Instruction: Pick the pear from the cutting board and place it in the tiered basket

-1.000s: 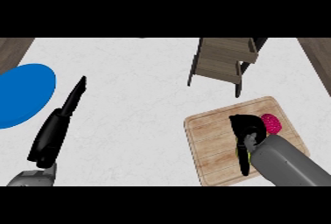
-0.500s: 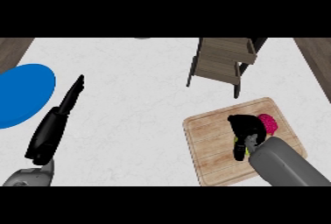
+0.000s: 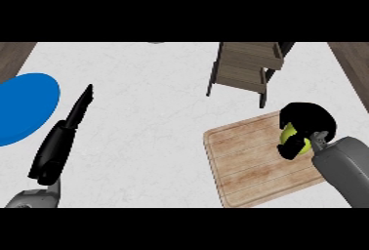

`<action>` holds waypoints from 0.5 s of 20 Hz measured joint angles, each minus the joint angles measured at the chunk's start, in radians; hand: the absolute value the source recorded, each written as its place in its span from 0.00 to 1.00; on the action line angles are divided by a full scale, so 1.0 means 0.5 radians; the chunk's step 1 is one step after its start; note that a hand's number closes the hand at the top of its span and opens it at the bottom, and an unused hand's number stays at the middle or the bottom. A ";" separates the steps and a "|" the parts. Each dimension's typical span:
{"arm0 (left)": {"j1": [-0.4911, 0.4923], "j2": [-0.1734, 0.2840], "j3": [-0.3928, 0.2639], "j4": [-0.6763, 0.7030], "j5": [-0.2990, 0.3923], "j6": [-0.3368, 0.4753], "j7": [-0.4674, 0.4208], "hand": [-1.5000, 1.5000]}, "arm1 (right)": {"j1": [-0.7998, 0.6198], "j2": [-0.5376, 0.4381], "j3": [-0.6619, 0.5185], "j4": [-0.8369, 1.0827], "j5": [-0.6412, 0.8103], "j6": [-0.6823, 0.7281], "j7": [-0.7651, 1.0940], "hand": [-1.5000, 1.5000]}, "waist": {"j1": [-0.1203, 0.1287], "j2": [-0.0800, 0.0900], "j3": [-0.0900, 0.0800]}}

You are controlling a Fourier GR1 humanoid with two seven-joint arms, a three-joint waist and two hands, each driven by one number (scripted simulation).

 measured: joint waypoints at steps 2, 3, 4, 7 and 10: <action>0.022 0.002 0.014 0.006 0.000 0.010 -0.008 0.50 | -0.054 -0.216 -0.214 0.021 -0.048 -0.064 -0.151 1.00 | -0.029 -0.001 0.005; 0.031 0.005 0.024 0.001 0.009 0.008 -0.010 0.50 | -0.068 -0.324 -0.314 0.046 -0.071 -0.095 -0.242 1.00 | -0.038 0.000 0.007; 0.031 0.003 0.029 0.003 0.013 0.010 -0.015 0.50 | -0.083 -0.425 -0.408 0.084 -0.088 -0.130 -0.338 1.00 | -0.040 0.004 0.008; 0.045 0.003 0.029 -0.016 0.010 0.014 -0.027 0.50 | -0.096 -0.700 -0.675 0.237 -0.166 -0.208 -0.661 1.00 | -0.034 0.010 0.012; 0.040 0.005 0.014 -0.031 0.021 -0.014 -0.024 0.50 | -0.122 -0.888 -0.887 0.454 -0.223 -0.272 -0.985 1.00 | -0.003 0.017 0.011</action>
